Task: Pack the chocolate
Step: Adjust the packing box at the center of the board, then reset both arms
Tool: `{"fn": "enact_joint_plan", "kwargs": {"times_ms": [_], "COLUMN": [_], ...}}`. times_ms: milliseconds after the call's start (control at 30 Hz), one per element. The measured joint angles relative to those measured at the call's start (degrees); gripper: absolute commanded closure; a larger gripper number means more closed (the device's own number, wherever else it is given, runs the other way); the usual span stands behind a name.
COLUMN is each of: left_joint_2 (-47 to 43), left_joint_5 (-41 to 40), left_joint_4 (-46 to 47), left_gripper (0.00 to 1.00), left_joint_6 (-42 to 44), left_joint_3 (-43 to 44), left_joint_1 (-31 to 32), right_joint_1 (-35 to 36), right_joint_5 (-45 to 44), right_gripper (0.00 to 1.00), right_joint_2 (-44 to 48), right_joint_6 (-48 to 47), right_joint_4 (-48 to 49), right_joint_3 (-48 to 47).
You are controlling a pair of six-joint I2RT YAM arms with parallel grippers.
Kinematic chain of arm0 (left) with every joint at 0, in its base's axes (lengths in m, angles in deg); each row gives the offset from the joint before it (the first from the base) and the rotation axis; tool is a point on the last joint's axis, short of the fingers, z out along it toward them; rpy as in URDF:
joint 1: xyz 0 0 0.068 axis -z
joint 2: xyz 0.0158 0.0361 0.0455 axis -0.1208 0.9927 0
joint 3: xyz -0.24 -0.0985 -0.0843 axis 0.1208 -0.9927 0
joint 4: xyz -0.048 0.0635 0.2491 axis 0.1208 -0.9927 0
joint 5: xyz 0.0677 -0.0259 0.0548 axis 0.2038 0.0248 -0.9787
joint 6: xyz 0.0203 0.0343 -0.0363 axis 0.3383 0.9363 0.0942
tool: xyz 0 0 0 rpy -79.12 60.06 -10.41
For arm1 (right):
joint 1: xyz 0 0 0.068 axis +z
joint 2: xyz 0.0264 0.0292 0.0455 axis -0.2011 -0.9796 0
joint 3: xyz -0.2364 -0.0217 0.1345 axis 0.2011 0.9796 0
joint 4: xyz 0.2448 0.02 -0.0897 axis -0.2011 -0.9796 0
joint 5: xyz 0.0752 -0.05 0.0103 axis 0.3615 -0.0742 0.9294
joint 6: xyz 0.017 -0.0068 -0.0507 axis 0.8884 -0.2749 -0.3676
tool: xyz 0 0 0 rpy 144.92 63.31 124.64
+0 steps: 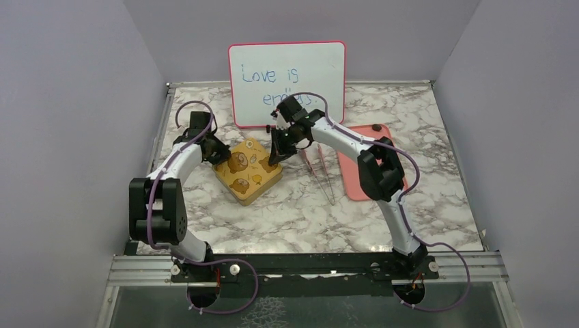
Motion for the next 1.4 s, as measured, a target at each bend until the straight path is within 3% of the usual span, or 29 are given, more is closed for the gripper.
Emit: {"fn": "enact_joint_plan", "kwargs": {"times_ms": [200, 500, 833, 967, 1067, 1300, 1367, 1400], "left_joint_2": [2.1, 12.0, 18.1, 18.1, 18.1, 14.0, 10.1, 8.2], "left_joint_5": [0.4, 2.4, 5.2, 5.2, 5.4, 9.0, 10.7, 11.6], "left_joint_4": [-0.4, 2.3, 4.6, 4.2, 3.1, 0.1, -0.3, -0.3], "left_gripper": [0.80, 0.81, 0.81, 0.75, 0.64, 0.43, 0.39, 0.34], "left_joint_6": [-0.1, -0.1, 0.1, 1.0, 1.7, 4.9, 5.9, 6.3], "left_joint_3": [3.6, 21.2, 17.2, 16.6, 17.8, 24.6, 24.6, 24.6], "left_joint_1": [1.4, 6.6, 10.5, 10.2, 10.1, 9.6, 9.6, 9.6], "right_joint_1": [0.0, 0.0, -0.3, -0.3, -0.2, -0.3, -0.4, -0.4], "right_joint_5": [-2.2, -2.3, -2.1, -2.4, -4.2, -10.6, -12.7, -13.7], "right_gripper": [0.99, 0.99, 0.99, 0.97, 0.86, 0.48, 0.30, 0.11], "right_joint_2": [2.6, 2.9, 7.3, 7.4, 7.4, 14.1, 19.7, 22.8], "right_joint_6": [-0.5, -0.5, -0.2, -0.4, -1.2, -3.7, -4.3, -4.5], "right_joint_4": [0.7, 1.4, 3.6, 3.5, 1.8, -0.8, -0.8, -0.8], "right_joint_3": [3.3, 3.0, 11.2, 11.1, 9.6, 9.2, 10.9, 11.6]}}
